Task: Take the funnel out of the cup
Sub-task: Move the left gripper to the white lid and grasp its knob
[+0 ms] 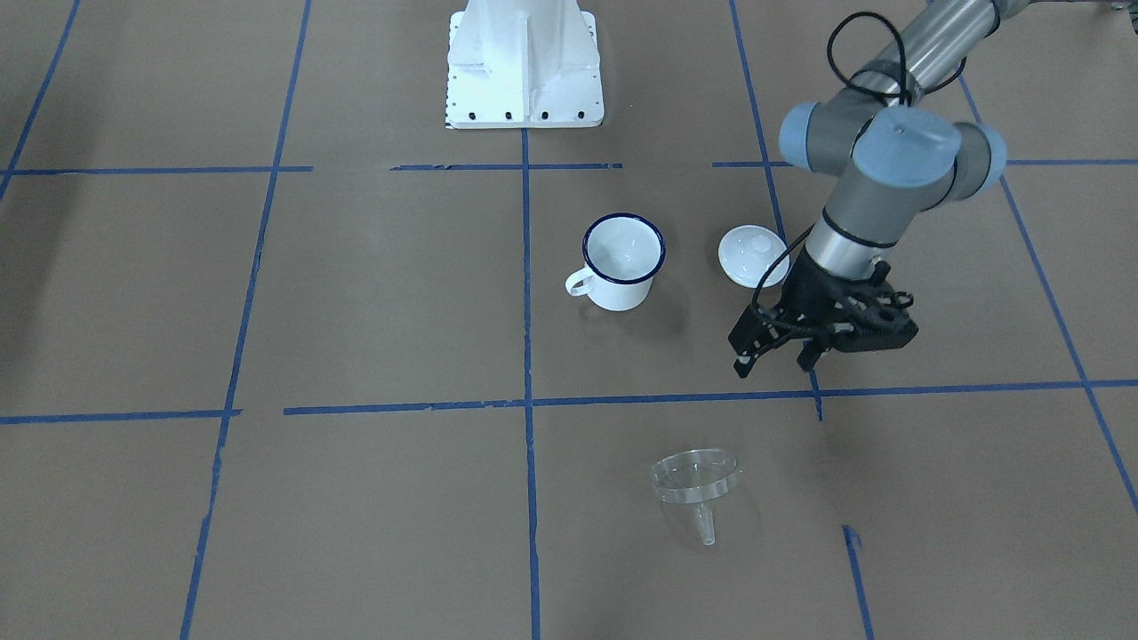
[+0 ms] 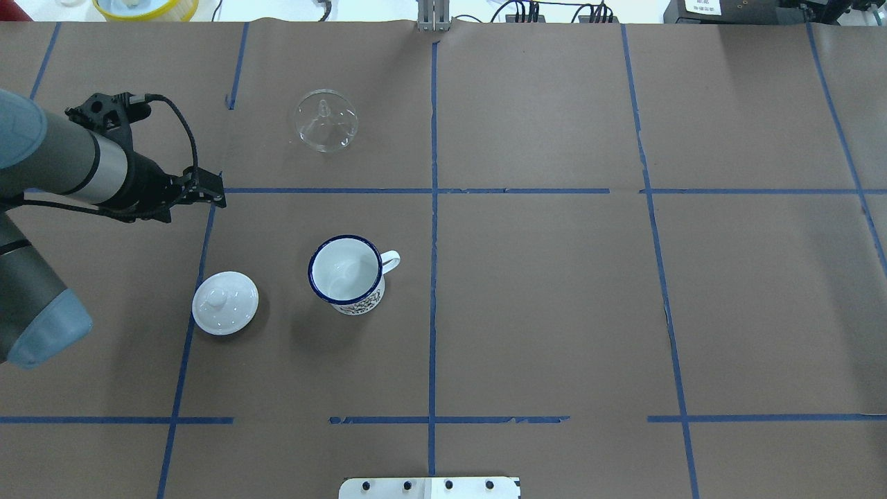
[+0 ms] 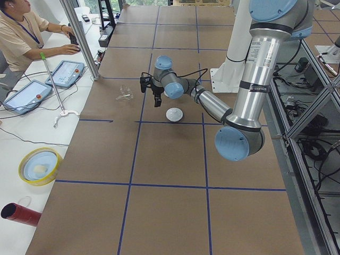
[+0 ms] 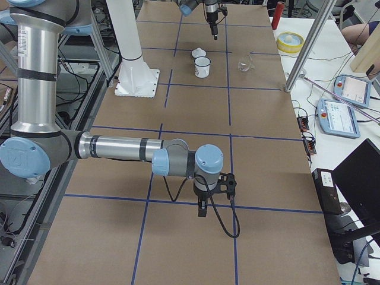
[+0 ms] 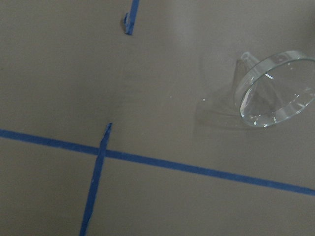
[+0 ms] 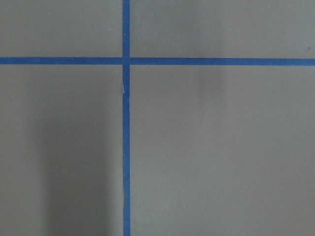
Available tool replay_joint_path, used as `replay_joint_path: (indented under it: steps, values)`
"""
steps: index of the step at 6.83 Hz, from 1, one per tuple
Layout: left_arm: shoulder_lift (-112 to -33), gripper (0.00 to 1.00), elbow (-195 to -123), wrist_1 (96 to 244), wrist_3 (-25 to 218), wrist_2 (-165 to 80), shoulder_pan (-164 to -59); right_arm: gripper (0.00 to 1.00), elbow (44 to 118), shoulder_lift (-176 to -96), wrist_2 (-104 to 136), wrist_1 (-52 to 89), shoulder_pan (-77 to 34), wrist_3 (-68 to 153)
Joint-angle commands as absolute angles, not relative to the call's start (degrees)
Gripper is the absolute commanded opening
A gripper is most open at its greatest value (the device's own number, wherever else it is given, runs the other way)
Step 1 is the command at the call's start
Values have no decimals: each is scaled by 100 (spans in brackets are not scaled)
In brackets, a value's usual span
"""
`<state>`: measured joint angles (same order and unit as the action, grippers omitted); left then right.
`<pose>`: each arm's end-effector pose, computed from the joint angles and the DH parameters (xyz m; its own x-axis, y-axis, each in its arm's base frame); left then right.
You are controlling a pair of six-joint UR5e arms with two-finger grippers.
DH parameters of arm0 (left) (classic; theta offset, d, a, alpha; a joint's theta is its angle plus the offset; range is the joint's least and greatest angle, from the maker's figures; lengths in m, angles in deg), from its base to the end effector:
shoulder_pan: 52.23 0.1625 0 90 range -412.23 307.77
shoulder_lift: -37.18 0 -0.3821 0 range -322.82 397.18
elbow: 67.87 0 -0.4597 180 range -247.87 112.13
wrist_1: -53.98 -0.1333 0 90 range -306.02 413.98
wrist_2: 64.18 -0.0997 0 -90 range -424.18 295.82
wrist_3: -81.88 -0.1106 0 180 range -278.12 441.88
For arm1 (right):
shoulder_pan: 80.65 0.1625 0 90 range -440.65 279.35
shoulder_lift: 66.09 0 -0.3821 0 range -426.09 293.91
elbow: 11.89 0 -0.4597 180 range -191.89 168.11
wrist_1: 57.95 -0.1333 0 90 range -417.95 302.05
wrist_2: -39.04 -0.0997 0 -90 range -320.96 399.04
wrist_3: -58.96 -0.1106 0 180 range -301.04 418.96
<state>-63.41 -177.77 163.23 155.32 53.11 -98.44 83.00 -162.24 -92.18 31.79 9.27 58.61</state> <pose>0.3596 -0.4945 0.2923 0.5425 -0.1999 -0.8159 0.2554 0.9646 -0.0665 0.0597 -0.5170 0.6374 0.7522 0.0166 0.6587 -0.0032 0.9998 -0.0215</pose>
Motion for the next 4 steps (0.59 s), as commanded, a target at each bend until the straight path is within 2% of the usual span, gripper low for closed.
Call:
replay_joint_path:
  steps: [1, 4]
  values:
    - [-6187, 94, -17879, 16314, 15982, 5527, -9286, 100, 8303, -16224, -9218, 3179, 926, 5861]
    - [-6179, 89, -17503, 16323, 16028, 5457, -8871, 100, 8303, -16224, -9218, 3179, 926, 5861]
